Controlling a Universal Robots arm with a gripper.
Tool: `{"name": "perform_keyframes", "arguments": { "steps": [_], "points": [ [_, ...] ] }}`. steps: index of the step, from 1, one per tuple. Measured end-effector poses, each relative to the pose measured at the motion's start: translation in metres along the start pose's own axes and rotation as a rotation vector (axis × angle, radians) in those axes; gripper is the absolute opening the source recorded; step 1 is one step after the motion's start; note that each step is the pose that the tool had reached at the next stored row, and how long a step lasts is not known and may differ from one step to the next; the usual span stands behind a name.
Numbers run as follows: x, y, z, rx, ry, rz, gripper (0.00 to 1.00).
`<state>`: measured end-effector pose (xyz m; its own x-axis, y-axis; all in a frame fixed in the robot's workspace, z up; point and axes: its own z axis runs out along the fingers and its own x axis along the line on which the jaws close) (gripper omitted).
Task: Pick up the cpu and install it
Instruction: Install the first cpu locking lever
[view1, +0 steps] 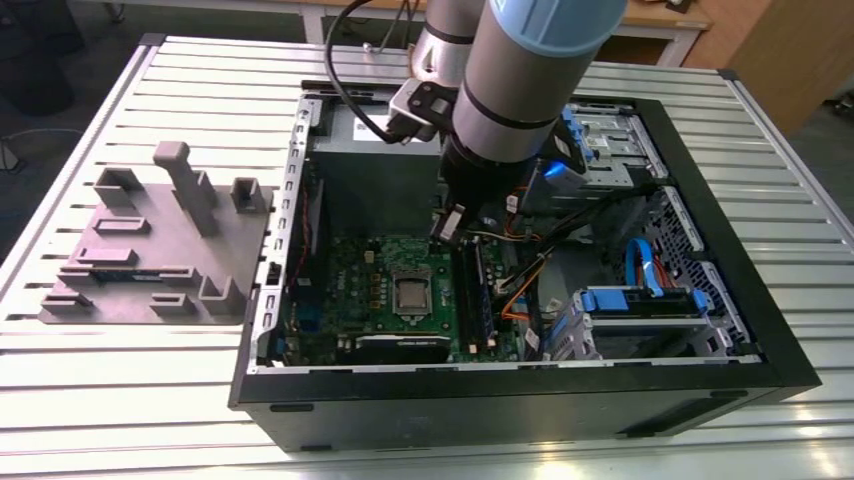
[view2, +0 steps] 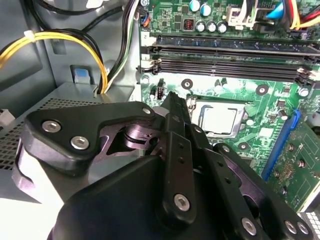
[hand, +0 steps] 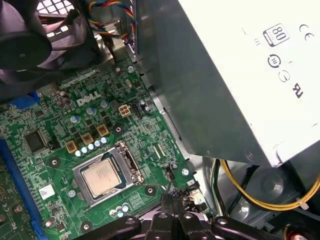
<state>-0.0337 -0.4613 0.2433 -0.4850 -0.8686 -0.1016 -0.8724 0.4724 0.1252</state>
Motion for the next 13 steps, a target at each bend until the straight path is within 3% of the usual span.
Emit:
{"name": "perform_keyframes", "arguments": {
  "steps": [13],
  "points": [
    [-0.0071, 0.0037, 0.0014, 0.0000, 0.0003, -0.001, 0.10]
  ]
}}
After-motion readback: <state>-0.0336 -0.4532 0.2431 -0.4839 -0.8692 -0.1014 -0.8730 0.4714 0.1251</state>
